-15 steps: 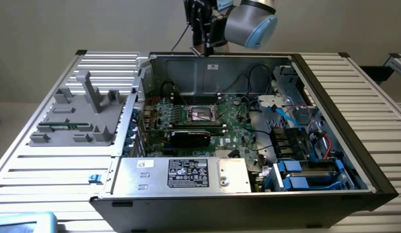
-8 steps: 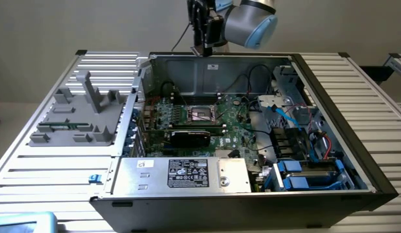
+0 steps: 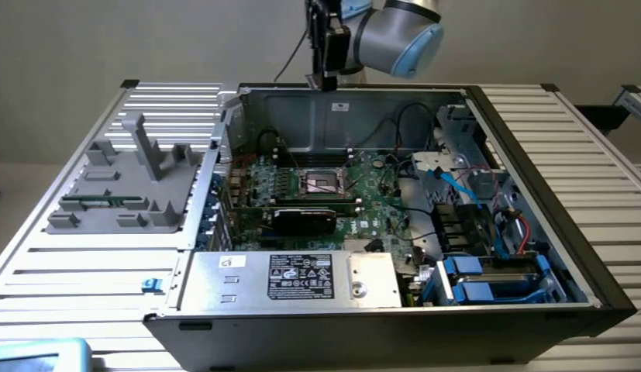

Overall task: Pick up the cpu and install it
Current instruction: 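Place the cpu into insertion slot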

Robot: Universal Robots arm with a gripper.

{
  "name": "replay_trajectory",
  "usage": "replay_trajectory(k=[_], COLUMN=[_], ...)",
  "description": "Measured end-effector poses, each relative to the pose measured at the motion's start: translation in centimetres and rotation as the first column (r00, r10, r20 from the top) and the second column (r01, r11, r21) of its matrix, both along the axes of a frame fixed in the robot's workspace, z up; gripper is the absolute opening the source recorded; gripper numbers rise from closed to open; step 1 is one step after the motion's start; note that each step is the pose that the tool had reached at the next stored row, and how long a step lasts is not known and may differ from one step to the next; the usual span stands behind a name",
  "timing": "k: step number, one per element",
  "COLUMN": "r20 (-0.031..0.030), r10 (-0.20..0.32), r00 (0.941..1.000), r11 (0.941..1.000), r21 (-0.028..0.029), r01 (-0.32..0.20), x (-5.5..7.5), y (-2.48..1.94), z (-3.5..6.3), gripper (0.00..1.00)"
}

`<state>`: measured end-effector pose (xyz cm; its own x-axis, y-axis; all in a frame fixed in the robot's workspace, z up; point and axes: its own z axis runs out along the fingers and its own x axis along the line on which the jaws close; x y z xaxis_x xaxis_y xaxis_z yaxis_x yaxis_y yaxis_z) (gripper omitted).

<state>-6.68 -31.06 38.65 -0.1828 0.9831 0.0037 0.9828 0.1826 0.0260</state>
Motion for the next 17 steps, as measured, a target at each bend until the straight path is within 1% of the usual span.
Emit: replay_trajectory(k=[4, 7, 9, 11, 15, 16, 17], r20=[0.0000, 0.0000, 0.0000, 0.0000, 0.0006, 0.0007, 0.0007], r10=[-0.064, -0.110, -0.140, -0.173, -0.233, -0.239, -0.240], r00=[0.9979, 0.9939, 0.9902, 0.9850, 0.9725, 0.9710, 0.9709], r11=[0.9979, 0.9939, 0.9902, 0.9850, 0.9725, 0.9710, 0.9709], r21=[0.0000, -0.0001, 0.0000, 0.0000, 0.0001, 0.0001, 0.0001], r01=[0.064, 0.110, 0.140, 0.173, 0.233, 0.239, 0.240], x=[0.00, 0.00, 0.00, 0.00, 0.00, 0.00, 0.00], y=[0.00, 0.00, 0.00, 0.00, 0.00, 0.00, 0.00], z=[-0.06, -0.09, -0.12, -0.16, -0.20, -0.20, -0.20], gripper=[0.55, 0.55, 0.55, 0.55, 0.55, 0.55, 0.55])
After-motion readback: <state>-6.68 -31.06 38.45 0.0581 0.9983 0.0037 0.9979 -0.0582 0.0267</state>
